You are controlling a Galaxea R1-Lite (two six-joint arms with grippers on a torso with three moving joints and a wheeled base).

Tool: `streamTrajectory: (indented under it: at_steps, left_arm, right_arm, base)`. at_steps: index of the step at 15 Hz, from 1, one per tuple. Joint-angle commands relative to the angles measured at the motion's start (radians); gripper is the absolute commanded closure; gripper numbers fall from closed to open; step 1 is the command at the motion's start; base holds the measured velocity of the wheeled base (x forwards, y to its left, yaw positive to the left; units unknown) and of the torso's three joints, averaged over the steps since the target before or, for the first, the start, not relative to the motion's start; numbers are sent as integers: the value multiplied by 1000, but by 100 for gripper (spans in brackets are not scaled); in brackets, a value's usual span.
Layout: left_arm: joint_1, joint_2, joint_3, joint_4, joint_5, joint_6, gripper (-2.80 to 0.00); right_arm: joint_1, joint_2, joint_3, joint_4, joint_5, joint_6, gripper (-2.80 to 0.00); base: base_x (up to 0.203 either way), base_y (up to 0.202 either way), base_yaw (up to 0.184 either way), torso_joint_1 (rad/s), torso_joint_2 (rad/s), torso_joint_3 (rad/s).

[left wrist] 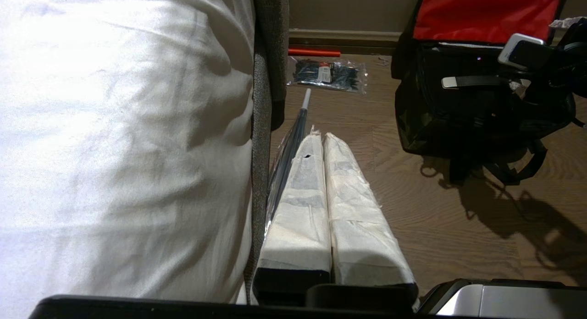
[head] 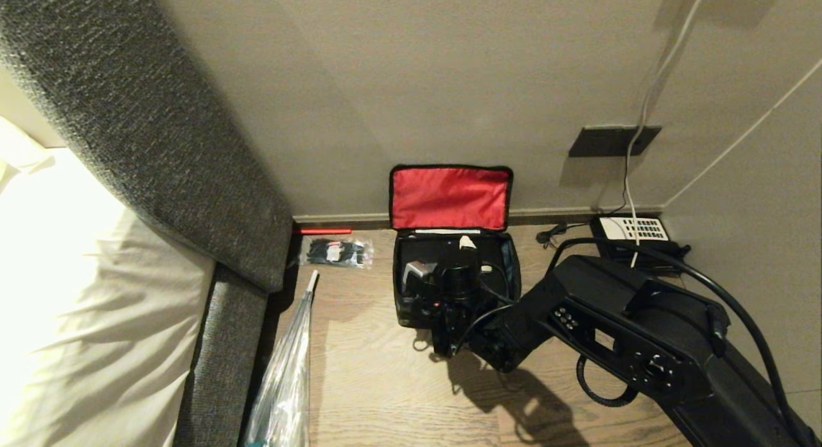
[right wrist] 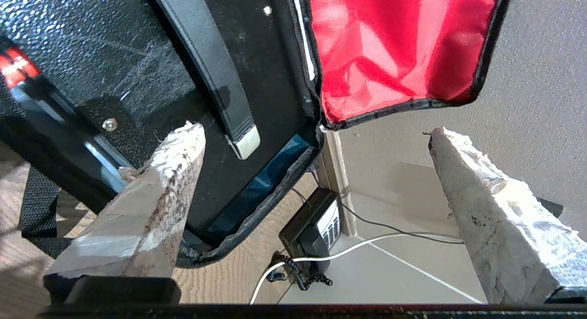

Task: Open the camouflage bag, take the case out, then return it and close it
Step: Grip the handle

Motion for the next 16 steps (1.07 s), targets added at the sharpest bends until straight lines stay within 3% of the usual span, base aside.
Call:
streamTrajectory:
  at_steps: [1, 5, 16]
  left_arm:
    - [0, -3, -1, -2, 2, -3, 0]
    - [0, -3, -1, -2, 0, -3, 0]
    - [0, -3, -1, -2, 0, -3, 0]
  right_arm:
    - [0, 1, 0, -6, -4, -7, -280]
    - [0, 6, 1, -6, -4, -7, -280]
    - [3, 30, 2, -4, -4, -7, -280]
  base:
    - [0, 0, 0, 0, 0, 0]
    - [115, 0, 2, 2, 2, 1]
    - [0, 0, 0, 0, 0, 0]
